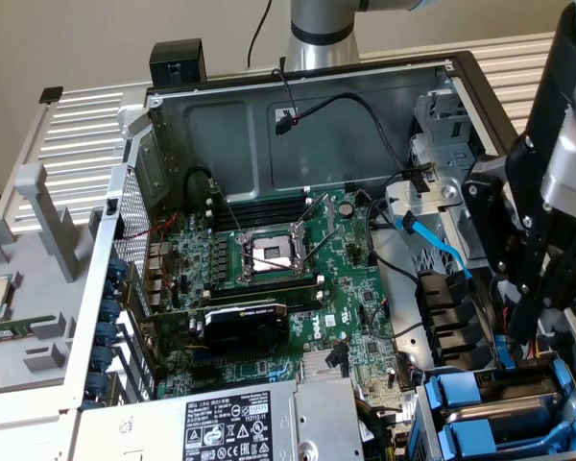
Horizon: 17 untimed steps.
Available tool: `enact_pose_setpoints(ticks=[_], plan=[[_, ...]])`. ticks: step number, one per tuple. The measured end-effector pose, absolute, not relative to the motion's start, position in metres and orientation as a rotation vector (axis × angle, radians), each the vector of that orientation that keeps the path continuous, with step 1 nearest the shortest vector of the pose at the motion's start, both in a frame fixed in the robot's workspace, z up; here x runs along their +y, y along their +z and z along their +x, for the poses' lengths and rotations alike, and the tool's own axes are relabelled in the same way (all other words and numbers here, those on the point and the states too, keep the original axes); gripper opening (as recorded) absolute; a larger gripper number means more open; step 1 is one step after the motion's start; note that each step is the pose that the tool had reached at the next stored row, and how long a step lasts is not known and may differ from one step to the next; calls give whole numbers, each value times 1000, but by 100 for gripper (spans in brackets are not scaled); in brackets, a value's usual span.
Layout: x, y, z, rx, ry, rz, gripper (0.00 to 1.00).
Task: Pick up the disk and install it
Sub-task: 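Insert the second disk wire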
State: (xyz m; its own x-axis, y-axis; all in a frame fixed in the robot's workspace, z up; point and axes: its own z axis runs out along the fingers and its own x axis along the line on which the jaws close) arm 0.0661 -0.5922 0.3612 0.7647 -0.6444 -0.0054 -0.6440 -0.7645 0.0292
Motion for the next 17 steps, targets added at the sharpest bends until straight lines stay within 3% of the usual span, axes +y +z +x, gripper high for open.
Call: enact_pose_setpoints(ticks=[17], plan=[[-587,361,66,-761,-19,3020,11]])
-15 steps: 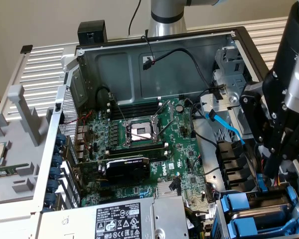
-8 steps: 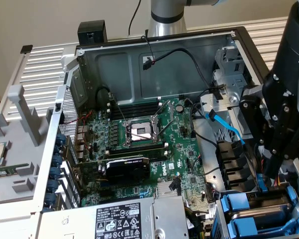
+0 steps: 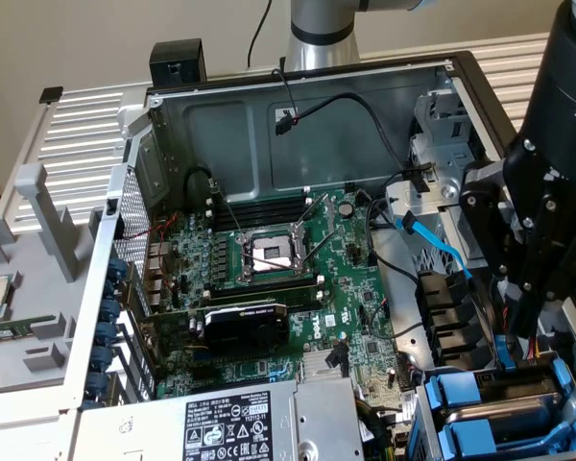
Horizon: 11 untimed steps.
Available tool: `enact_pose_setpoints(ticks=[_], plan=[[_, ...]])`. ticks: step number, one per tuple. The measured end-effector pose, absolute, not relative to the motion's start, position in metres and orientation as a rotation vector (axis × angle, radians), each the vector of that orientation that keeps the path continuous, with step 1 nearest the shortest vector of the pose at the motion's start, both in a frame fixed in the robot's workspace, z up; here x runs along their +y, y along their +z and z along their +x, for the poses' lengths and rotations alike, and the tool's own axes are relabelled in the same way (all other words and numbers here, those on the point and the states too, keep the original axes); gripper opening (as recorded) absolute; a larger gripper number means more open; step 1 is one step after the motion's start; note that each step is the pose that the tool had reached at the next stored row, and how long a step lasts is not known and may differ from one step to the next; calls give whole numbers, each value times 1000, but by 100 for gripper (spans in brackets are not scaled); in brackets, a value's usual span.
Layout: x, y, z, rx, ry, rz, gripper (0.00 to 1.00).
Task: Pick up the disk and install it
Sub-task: 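Insert the second disk wire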
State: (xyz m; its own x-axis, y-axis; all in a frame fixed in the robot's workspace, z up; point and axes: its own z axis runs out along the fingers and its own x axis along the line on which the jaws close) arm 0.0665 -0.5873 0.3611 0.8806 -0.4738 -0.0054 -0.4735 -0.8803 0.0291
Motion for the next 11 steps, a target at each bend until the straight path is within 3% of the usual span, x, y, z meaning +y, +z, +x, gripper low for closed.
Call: enact_pose_setpoints(ticks=[11], plan=[[-586,361,68,-634,-18,3049,11]])
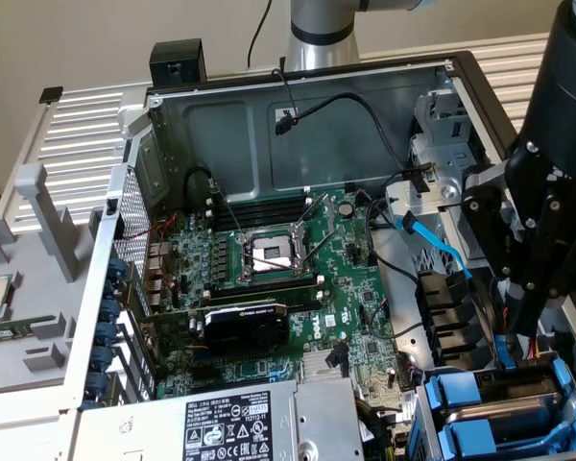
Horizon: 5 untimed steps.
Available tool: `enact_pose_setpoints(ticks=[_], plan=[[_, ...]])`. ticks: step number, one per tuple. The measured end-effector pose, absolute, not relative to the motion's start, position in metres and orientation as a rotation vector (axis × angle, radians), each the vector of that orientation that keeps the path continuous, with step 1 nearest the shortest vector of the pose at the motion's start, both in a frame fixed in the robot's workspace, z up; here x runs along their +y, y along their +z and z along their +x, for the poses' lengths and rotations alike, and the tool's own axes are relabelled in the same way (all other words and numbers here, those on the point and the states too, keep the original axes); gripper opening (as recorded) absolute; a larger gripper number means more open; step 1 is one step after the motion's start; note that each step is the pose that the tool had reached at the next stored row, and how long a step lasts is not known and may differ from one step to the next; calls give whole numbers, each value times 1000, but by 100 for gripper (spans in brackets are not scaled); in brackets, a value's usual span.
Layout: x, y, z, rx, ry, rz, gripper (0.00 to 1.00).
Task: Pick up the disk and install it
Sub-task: 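Insert the second disk wire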
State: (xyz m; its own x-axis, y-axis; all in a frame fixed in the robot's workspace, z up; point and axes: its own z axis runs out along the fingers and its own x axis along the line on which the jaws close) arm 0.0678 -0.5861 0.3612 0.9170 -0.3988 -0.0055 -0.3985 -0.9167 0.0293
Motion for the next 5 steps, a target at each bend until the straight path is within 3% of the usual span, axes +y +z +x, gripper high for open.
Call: enact_pose_setpoints(ticks=[5], plan=[[-586,361,68,-634,-18,3049,11]])
